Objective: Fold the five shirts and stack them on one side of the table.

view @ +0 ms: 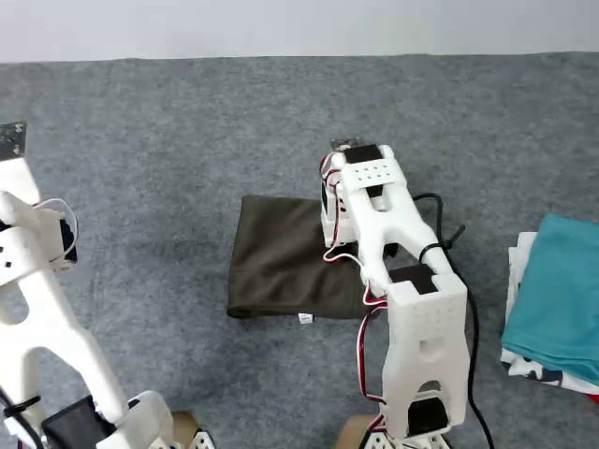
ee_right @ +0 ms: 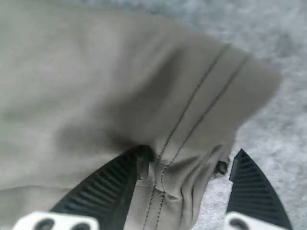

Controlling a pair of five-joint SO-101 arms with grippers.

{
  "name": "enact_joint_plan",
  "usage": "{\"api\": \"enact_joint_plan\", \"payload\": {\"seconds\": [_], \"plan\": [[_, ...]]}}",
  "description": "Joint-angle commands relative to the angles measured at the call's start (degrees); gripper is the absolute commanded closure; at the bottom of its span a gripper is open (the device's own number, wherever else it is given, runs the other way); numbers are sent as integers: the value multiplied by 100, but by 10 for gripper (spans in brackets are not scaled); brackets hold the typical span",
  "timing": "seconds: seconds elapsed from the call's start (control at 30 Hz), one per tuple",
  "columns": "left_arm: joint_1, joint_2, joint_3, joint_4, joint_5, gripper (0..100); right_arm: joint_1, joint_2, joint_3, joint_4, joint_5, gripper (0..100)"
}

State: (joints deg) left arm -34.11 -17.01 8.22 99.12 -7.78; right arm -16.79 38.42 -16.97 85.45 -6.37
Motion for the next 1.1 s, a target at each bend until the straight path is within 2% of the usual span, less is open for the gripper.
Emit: {"api": "enact_joint_plan", "payload": {"seconds": [0.0, 0.13, 0.17, 0.3, 0.53, 0.83, 1.07], "plan": [[-18, -176, 48, -79, -44, 994, -330, 207, -70, -13, -26, 766], [-18, -176, 66, -79, -44, 994, -330, 251, -62, -13, 0, 974], [-18, -176, 66, -79, -44, 994, -321, 251, -53, -4, 141, 997], [-18, -185, 66, -79, -44, 994, -277, 198, -62, 330, 343, 987], [-35, -229, 66, -35, -26, 994, 321, 180, -62, 611, 941, 988], [-26, -237, 66, 35, -18, 994, 1270, -251, -281, 444, 2927, 988], [-18, -237, 66, 35, -18, 994, 1411, -233, -949, -330, 5108, 988]]}}
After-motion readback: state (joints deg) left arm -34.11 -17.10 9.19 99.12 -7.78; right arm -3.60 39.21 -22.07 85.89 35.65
